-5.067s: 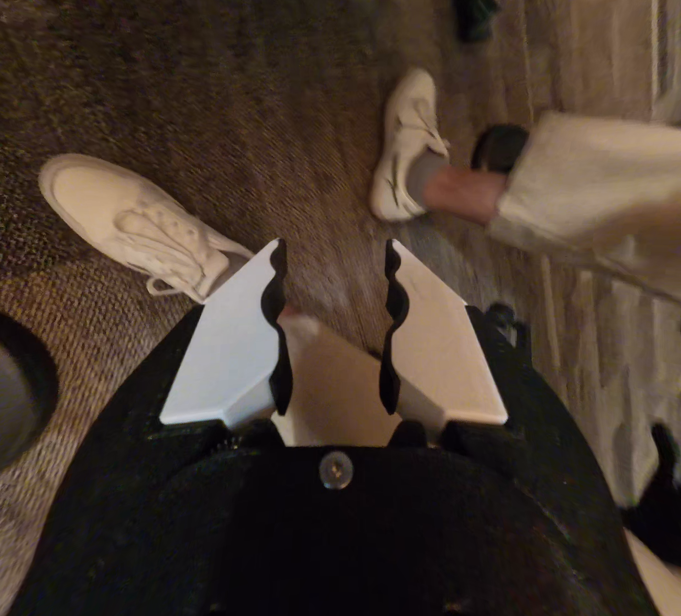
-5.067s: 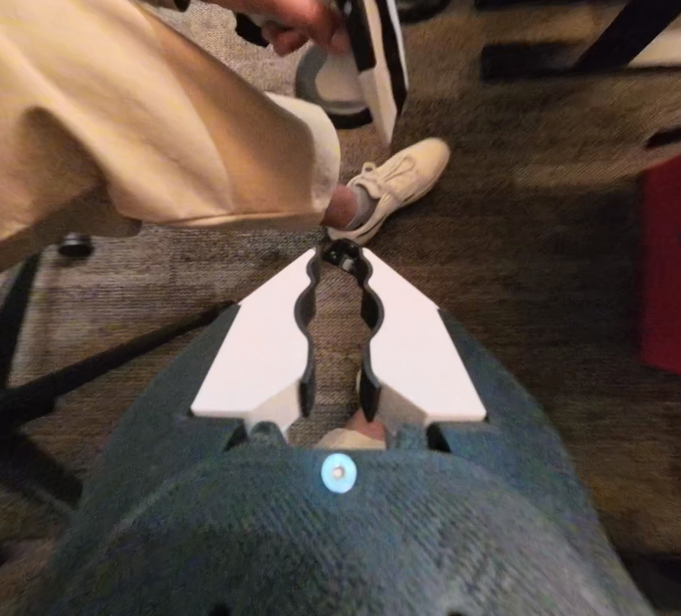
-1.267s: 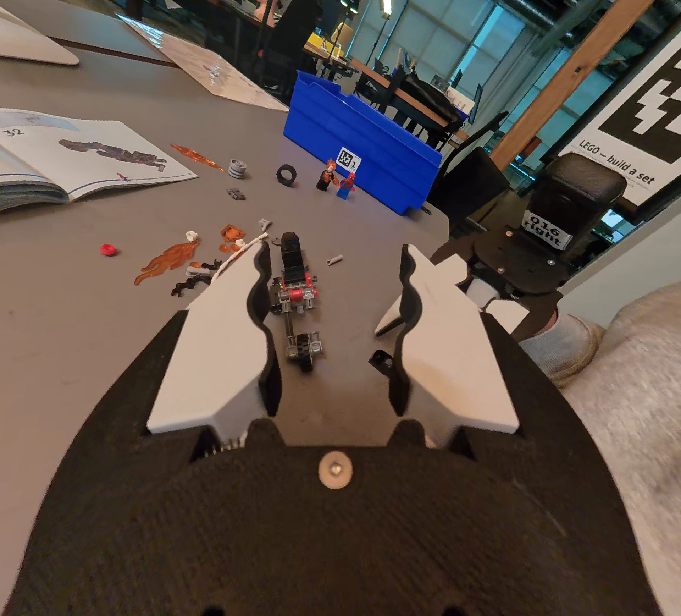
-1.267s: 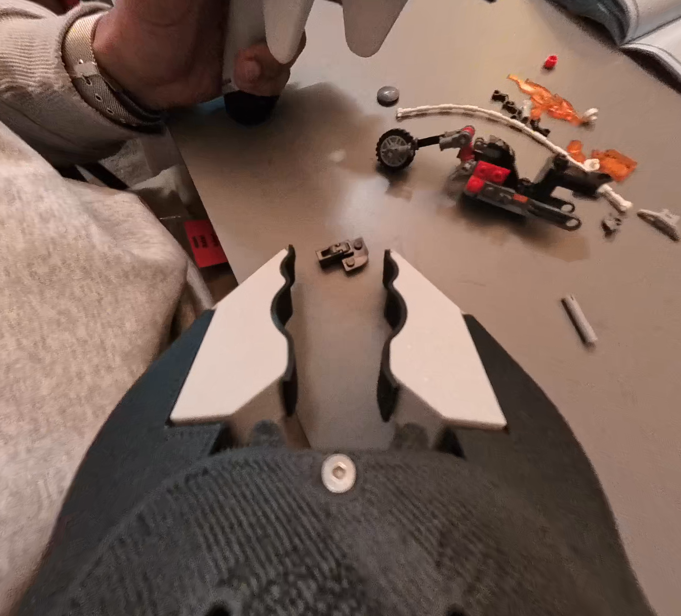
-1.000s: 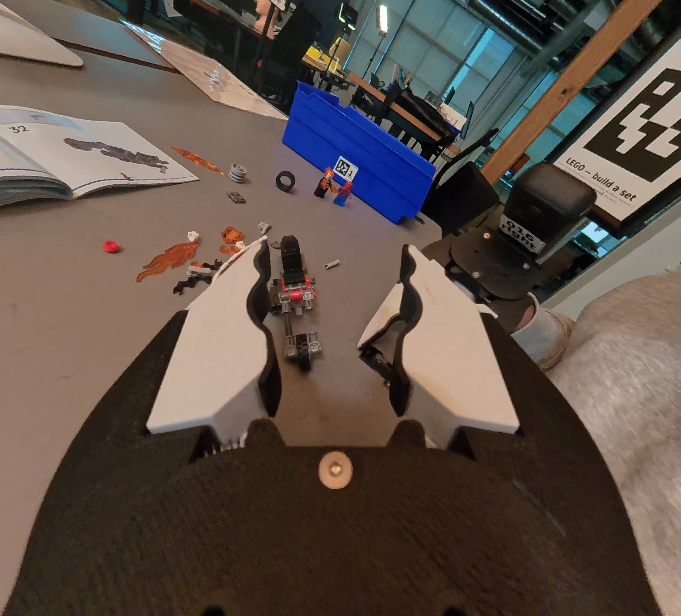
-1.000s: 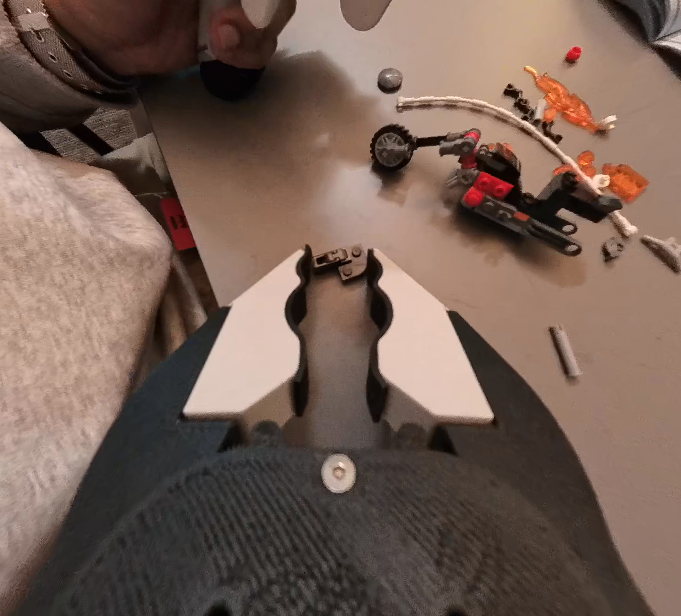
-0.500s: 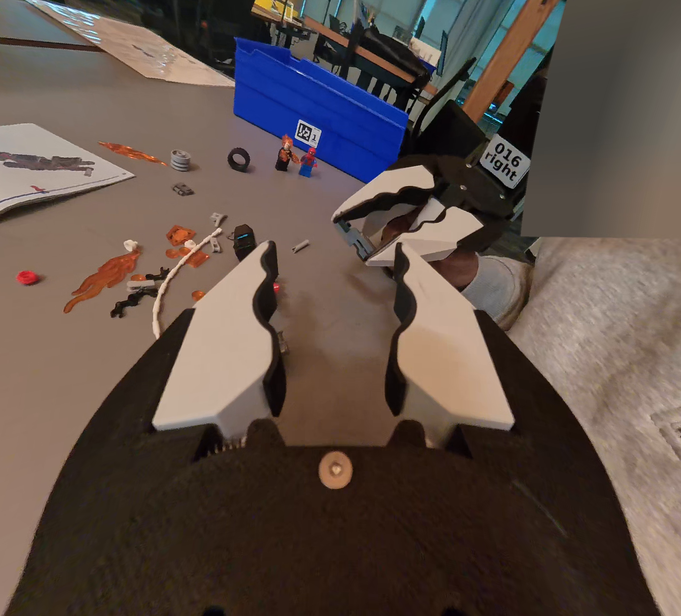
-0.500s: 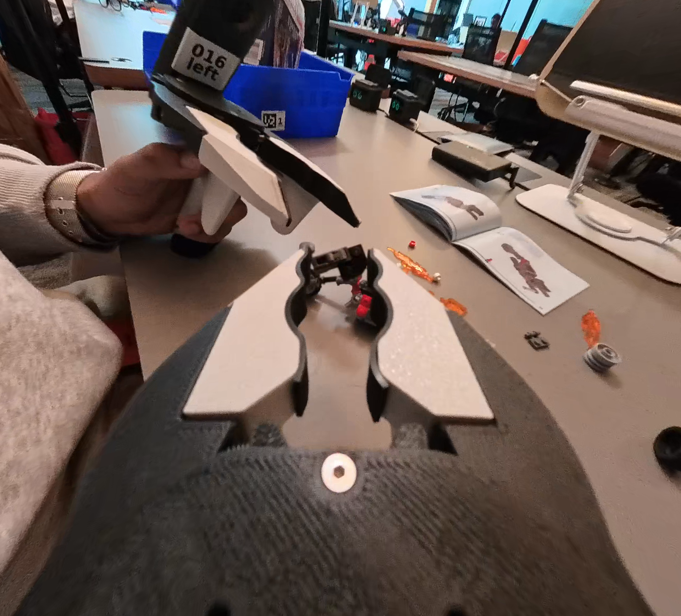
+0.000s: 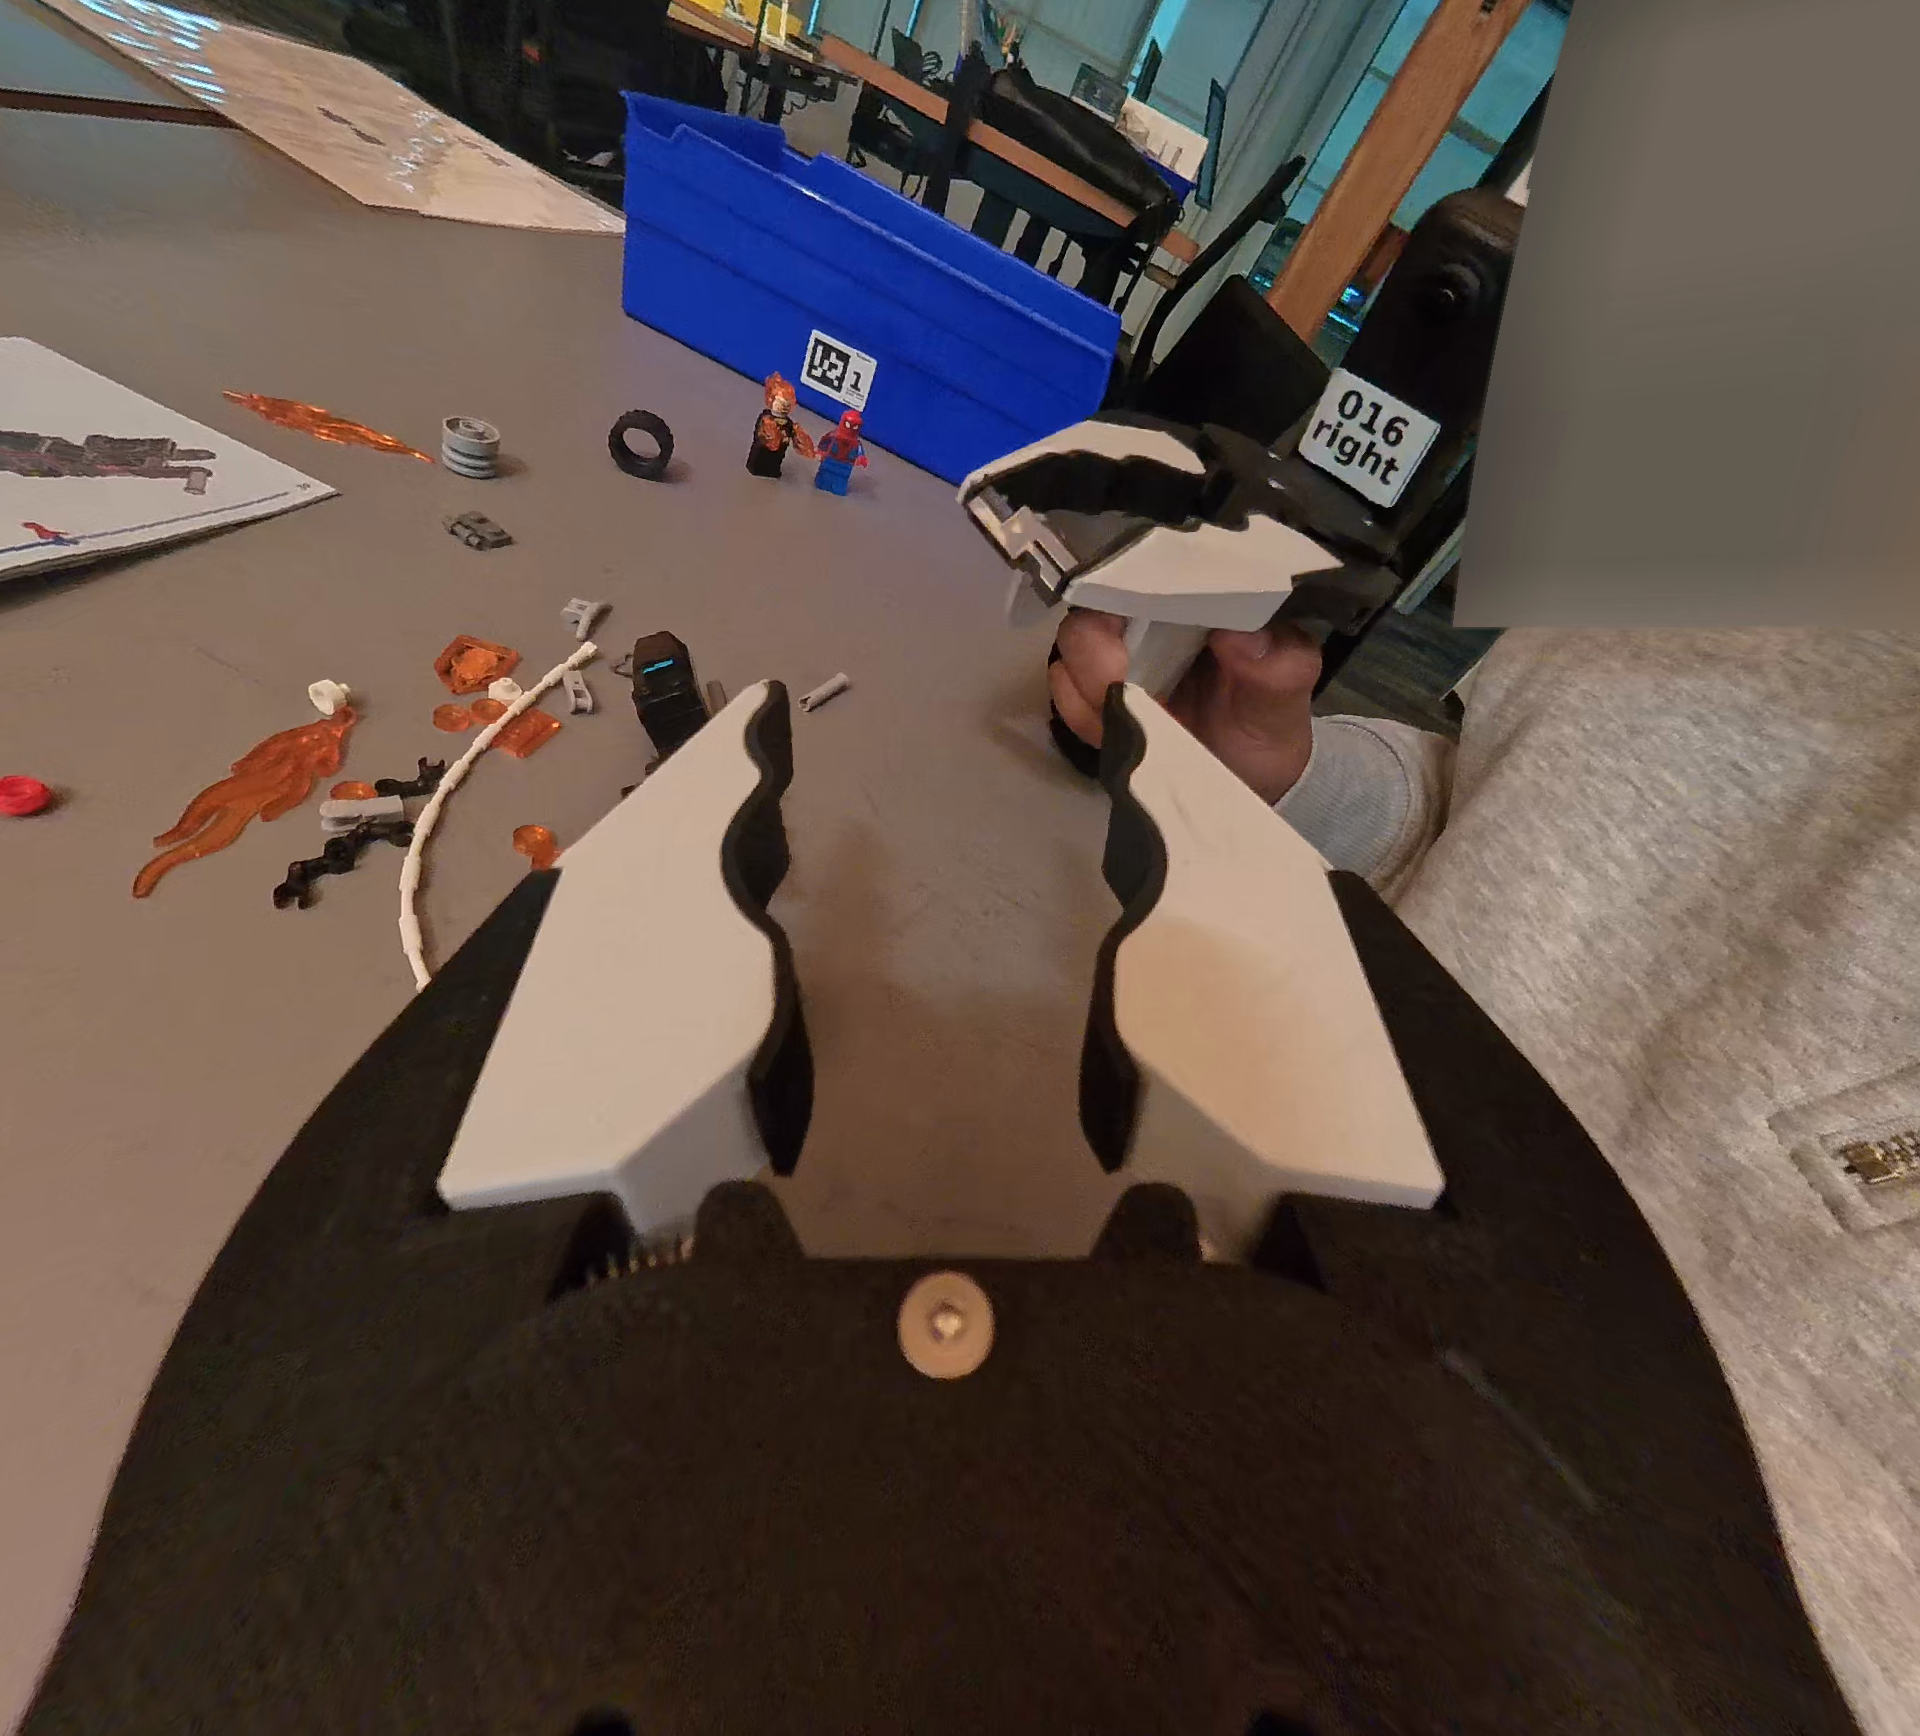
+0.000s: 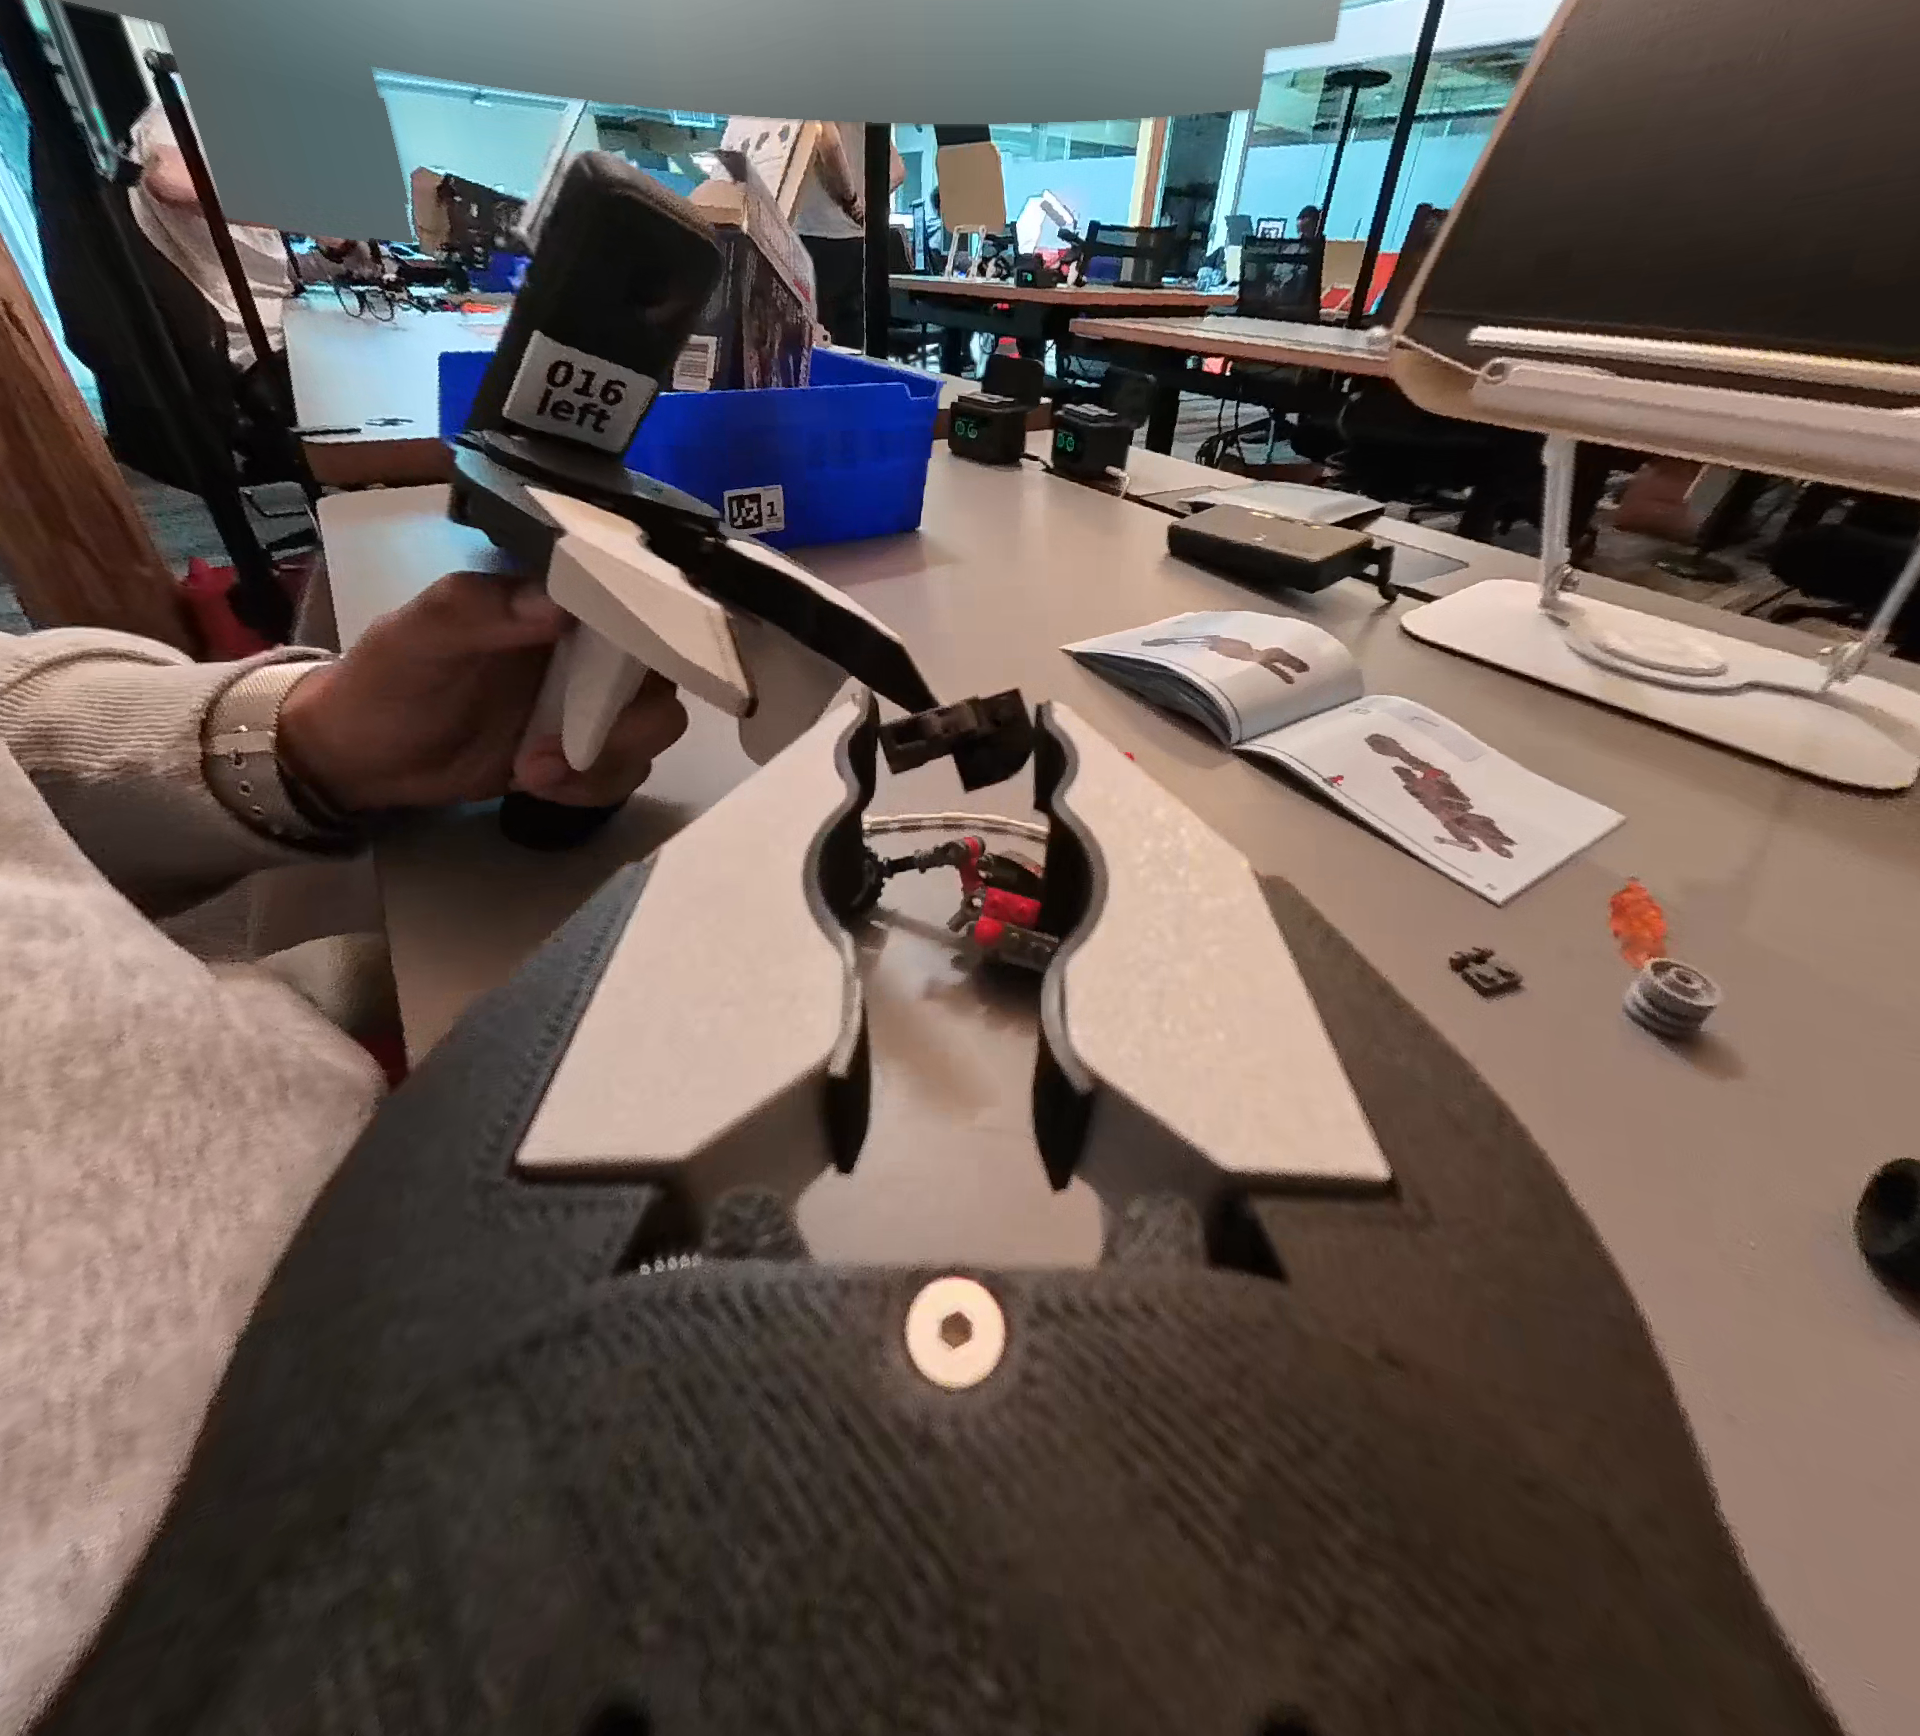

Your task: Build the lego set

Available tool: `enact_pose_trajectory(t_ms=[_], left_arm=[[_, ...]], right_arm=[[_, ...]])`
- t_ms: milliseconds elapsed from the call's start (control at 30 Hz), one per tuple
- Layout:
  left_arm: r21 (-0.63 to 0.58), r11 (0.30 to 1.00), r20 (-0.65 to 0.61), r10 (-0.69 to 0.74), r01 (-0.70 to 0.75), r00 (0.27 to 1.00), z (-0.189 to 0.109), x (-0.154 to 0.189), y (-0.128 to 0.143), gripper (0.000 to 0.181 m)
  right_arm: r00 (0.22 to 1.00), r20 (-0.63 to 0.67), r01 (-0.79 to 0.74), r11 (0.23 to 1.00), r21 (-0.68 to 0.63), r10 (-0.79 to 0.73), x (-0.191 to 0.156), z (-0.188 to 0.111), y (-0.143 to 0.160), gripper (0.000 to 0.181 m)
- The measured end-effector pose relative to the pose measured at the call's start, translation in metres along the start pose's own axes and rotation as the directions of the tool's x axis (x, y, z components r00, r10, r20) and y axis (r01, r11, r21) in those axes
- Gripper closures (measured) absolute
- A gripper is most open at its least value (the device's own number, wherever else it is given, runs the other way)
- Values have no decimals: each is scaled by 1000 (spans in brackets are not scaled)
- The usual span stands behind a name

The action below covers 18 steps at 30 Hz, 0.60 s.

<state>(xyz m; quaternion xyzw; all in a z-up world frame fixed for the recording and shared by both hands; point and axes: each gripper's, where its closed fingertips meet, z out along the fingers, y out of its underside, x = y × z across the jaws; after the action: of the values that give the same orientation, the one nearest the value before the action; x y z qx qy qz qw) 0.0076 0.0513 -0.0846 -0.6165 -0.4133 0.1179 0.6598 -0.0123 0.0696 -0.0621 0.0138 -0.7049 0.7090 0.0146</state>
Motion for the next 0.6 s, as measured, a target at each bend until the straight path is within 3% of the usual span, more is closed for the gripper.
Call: enact_pose_trajectory(t_ms=[133, 267, 600], left_arm=[[-5, 1000, -33, 10, -10, 999, 0, 5, 1, 125], [-33, 999, -200, -12, 5, 980, 2, 31, 6, 152], [3, 995, -261, -99, 103, 960, -3, 32, 0, 146]], right_arm=[[999, -21, 44, 999, -14, -45, -2, 2, 2, 154], [993, -27, 115, 993, -16, -115, -7, 4, 2, 154], [925, 20, 380, 920, -101, -380, -35, 15, 20, 154]])
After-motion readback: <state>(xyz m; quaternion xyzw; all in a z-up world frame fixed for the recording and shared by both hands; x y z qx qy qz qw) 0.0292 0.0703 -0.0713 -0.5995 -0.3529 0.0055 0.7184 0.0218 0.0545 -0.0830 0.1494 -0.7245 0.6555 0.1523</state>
